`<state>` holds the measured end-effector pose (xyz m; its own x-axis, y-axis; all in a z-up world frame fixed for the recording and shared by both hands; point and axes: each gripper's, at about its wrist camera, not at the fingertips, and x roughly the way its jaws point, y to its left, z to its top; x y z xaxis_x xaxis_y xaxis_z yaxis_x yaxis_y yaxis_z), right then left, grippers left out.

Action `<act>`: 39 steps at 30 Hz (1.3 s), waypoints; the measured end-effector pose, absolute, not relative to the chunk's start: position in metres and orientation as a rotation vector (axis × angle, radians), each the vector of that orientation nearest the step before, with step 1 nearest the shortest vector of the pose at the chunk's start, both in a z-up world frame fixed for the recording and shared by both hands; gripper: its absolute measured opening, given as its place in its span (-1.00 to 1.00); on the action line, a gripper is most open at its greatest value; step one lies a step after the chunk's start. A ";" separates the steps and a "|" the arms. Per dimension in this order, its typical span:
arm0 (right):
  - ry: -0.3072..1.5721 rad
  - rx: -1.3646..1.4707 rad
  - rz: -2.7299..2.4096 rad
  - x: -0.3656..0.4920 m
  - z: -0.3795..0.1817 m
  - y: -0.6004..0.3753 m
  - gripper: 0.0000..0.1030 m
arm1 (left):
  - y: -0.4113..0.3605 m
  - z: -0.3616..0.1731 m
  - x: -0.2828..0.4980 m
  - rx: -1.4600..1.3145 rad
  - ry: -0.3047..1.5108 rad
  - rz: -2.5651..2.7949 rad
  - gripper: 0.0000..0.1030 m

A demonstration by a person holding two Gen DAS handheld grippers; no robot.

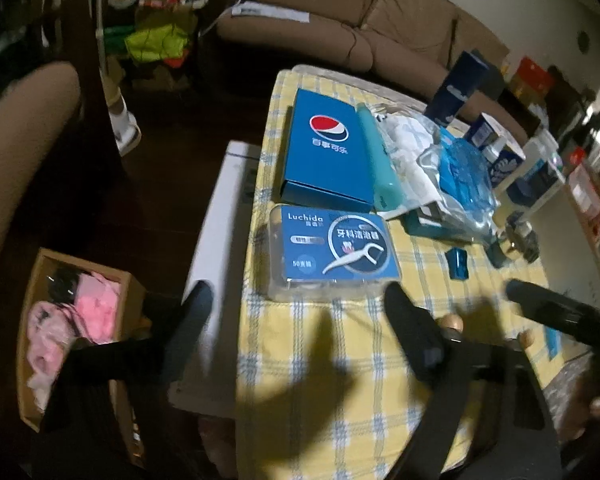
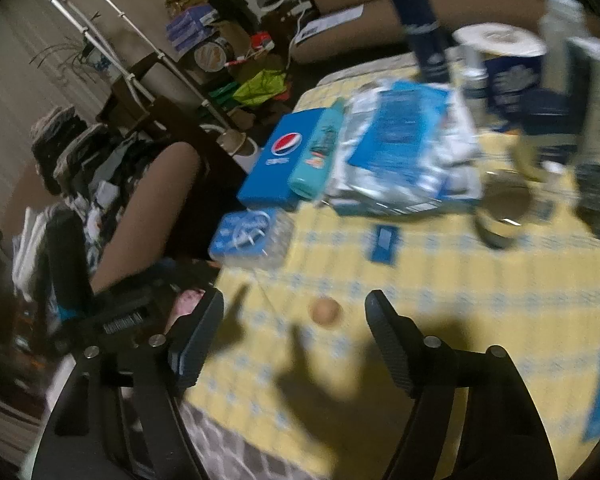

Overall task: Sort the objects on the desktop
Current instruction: 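Reach to the blue Luchido floss box and grasp it with the right tool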

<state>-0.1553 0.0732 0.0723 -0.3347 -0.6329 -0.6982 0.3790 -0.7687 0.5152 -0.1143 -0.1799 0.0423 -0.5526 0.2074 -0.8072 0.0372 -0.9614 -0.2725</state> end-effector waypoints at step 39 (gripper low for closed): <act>-0.430 1.398 -1.983 -0.137 0.057 0.119 -0.36 | -0.110 0.059 -0.069 -1.376 -0.539 2.397 -0.10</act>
<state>-0.1371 0.1192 0.0565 -0.2065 -0.6808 -0.7027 0.3288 -0.7247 0.6055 -0.0685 -0.1097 0.0595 -0.4825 0.4548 -0.7485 -0.0904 -0.8759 -0.4740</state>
